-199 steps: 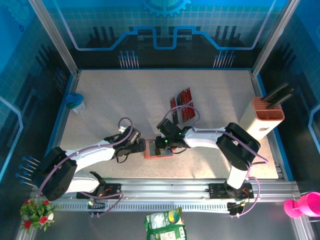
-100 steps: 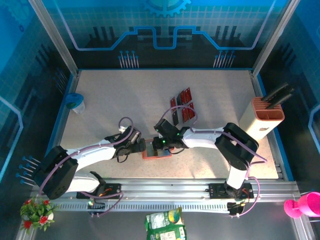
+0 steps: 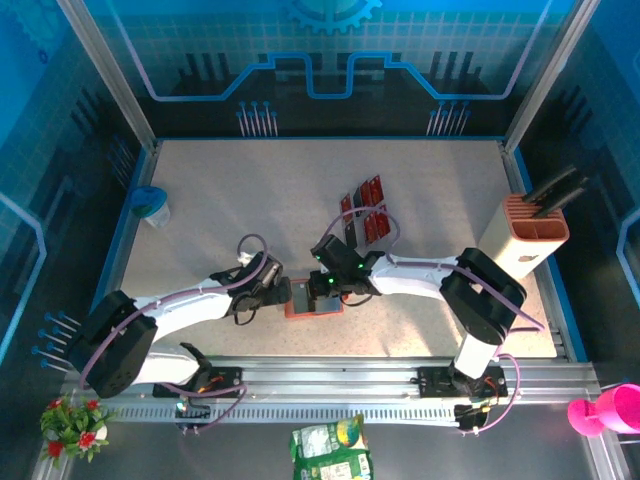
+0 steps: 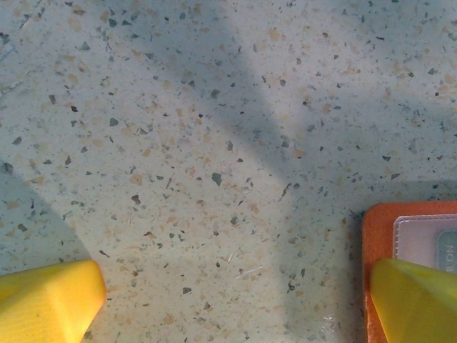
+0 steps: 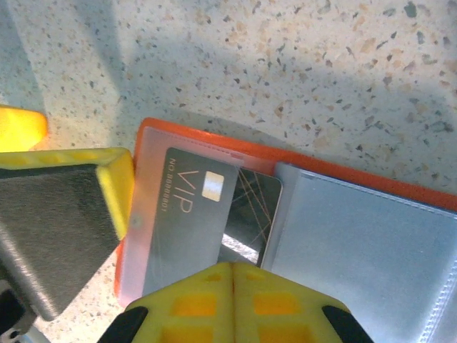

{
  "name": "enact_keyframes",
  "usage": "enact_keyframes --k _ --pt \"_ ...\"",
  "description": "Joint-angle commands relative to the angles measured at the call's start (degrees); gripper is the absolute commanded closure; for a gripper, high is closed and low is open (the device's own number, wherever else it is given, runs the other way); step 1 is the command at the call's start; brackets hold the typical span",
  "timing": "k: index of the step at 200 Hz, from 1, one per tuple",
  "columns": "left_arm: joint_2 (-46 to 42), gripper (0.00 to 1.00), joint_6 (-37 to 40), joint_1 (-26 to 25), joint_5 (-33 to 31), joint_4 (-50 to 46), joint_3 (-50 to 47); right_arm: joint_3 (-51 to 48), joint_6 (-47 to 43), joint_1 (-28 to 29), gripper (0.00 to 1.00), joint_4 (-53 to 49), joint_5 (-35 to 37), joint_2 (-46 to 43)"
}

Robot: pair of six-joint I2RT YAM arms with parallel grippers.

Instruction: Put the credit cards into the card holder

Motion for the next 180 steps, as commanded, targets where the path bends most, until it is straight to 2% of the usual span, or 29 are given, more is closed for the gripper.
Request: enact_keyframes --k 1,97,154,172,180 --pt "3.2 0.01 1.4 0.2 3.1 2.9 -1.1 -0.2 -0.7 -0.4 0.93 -0.7 0.1 2.4" --pt "3.4 0.01 1.5 0.2 3.2 2.9 -1.0 5.0 -0.6 2.6 0.95 -0.8 -2.4 7.9" --pt "2.1 0.01 1.1 0.2 3.8 2.9 -0.7 -0.7 -0.2 -0.3 0.94 -1.7 0.0 -2.6" --pt "1.5 0.01 1.1 0.1 4.1 2.9 -0.6 -2.9 -0.4 -1.2 0.9 -3.1 2.1 -6.4" --pt "1.2 0.01 1.1 0.1 4.2 2.7 -0.4 -3.7 -0.7 -1.6 0.86 -4.1 3.4 -7.8"
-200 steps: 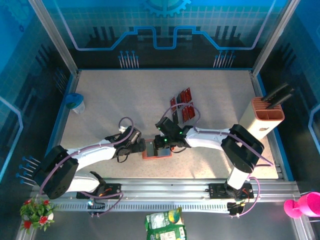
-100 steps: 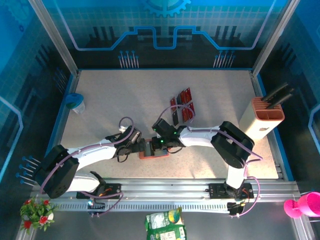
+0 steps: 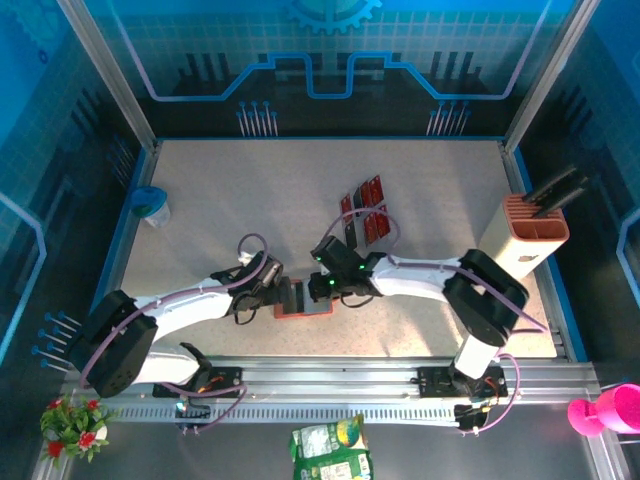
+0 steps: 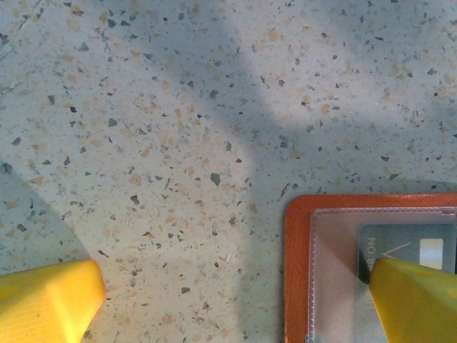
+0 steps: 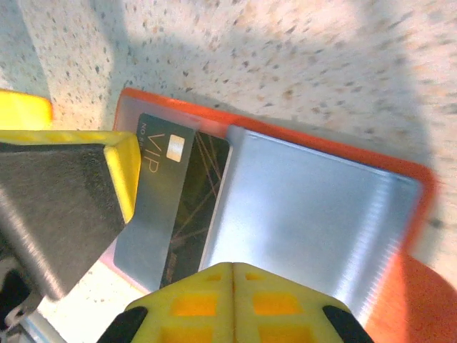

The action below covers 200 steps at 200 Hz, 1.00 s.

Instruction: Put the credit cards into the card holder

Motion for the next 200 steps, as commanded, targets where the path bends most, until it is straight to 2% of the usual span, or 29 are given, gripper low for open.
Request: enact_keyframes --k 1,18,34,73,91,101,121,142,200 --pt "1.3 0.01 1.1 0.1 4.1 3.2 -0.8 -2.4 -0.5 -1.4 0.85 -3.5 3.8 -5.2" --pt "0.8 0.01 1.3 0.2 4.3 3.1 -0.5 -3.0 -1.2 -2.1 0.67 -5.7 6.5 -7.3" --pt "0.5 0.01 1.6 0.2 4.6 3.0 -0.3 -4.6 -2.0 -2.6 0.57 -7.2 8.1 -8.0" --pt "0.3 0.01 2.3 0.2 5.4 2.5 0.7 -3.8 -2.9 -2.8 0.54 -7.2 7.9 -4.7" --pt "0.1 0.01 2.4 0.2 5.6 2.3 0.9 -3.7 -3.0 -2.9 0.58 -6.6 7.8 -2.6" --pt "0.0 0.01 2.4 0.2 5.9 2.1 1.0 -3.6 -3.1 -3.0 0.64 -6.3 7.9 -1.7" --pt "-0.5 0.01 2.6 0.2 6.2 1.7 1.3 -3.8 -3.1 -3.8 0.85 -5.8 8.2 -1.7" --pt "-1.2 0.01 2.7 0.0 6.8 1.4 1.6 -6.3 -3.1 -5.5 1.0 -5.3 8.5 -3.9" --pt "-1.5 0.01 1.8 -2.2 7.3 1.7 3.0 -13.1 -4.4 -10.7 1.0 -6.4 8.4 -12.2"
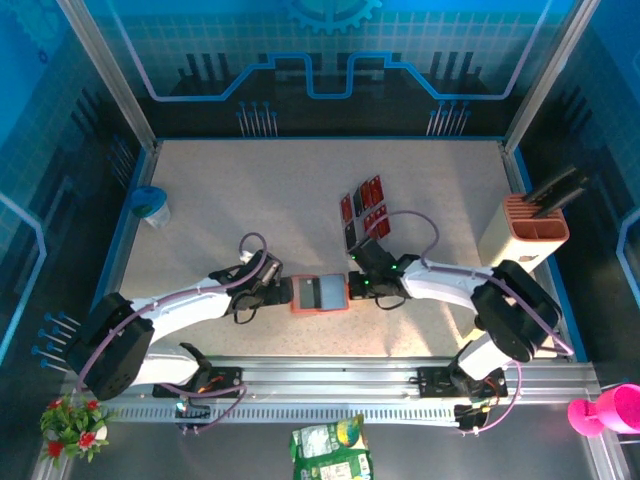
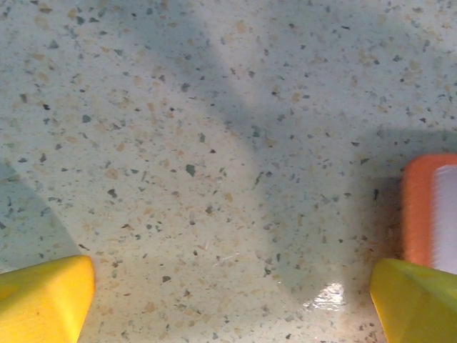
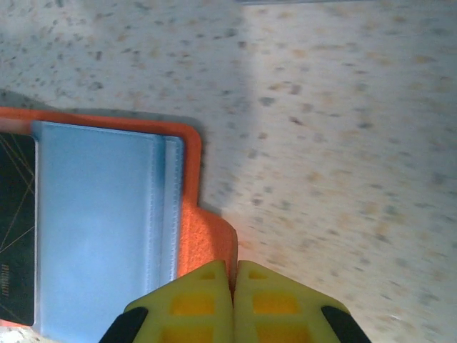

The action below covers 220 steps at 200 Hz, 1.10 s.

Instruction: Put the credit cards into the card holder

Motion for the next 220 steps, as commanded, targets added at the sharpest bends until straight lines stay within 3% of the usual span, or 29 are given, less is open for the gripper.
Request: enact_keyframes --k 1,28,51,62,84,111,167,220 --pt "-0.3 0.01 0.3 -1.6 4.7 2.7 2.2 -1.6 -1.3 -1.3 1.0 -1.6 0.7 -2.9" --pt "-0.3 0.01 0.0 -2.7 4.7 2.7 2.9 -3.0 -1.7 -1.8 0.99 -2.0 0.6 -4.6" --pt "-0.7 0.01 -0.1 -3.4 4.7 2.5 3.8 -3.8 -1.6 -2.1 0.7 -2.7 0.6 -6.2" --pt "-0.8 0.01 -0.1 -3.6 4.6 2.3 4.2 -3.9 -1.4 -2.0 0.64 -3.2 0.8 -7.9" --pt "-0.7 0.01 0.3 -3.7 4.1 2.0 4.8 -3.6 -1.0 -2.0 0.66 -3.7 0.1 -10.7" --pt "0.6 0.01 0.7 -3.9 3.8 2.4 4.6 -2.0 -1.0 -1.7 0.79 -3.1 -2.1 -11.4" --pt "3.5 0.01 1.3 -3.9 1.7 3.2 3.4 2.9 -1.3 1.8 0.98 0.8 -5.6 -4.7" --pt "5.6 0.01 1.5 -3.9 0.3 3.9 2.2 7.9 -1.0 5.2 1.0 3.1 -6.2 3.7"
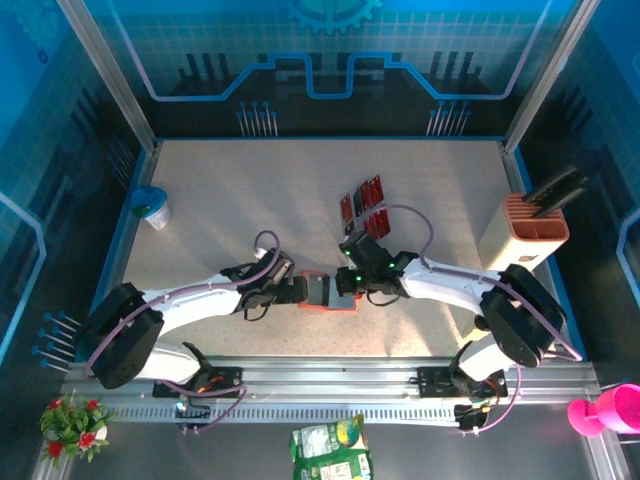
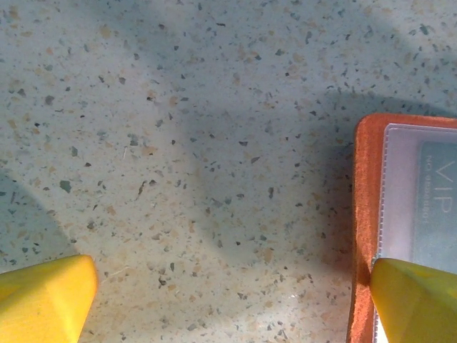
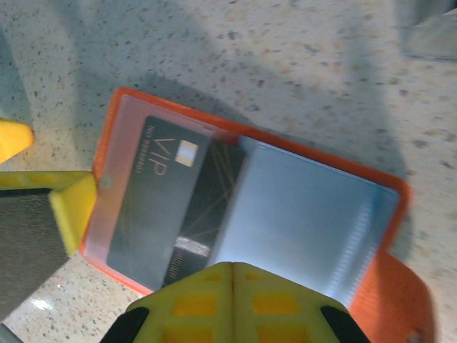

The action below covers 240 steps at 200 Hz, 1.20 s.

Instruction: Put the credit cards into the card holder

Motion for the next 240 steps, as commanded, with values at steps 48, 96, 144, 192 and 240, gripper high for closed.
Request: enact_keyframes --k 48,96,144,192,240 --pt "2.1 0.01 1.5 -0.4 -2.4 1.3 -1.5 5.7 0.0 1.9 1.0 1.7 -1.0 7.3" --pt "2.5 0.01 1.4 -0.3 -2.4 1.5 -1.9 6.2 -0.2 2.0 1.0 1.6 -0.6 9.8" --pt "2.7 0.01 1.4 -0.4 -2.4 1.7 -1.8 6.6 -0.4 2.1 1.0 1.7 -0.8 12.4" --pt "3.0 0.01 1.4 -0.4 -2.1 2.0 -1.9 9.0 -0.7 3.5 1.0 0.7 -1.2 15.0" --pt "2.2 0.01 1.3 -0.3 -2.0 1.6 -1.7 9.5 -0.1 3.9 1.0 0.9 -1.6 16.6"
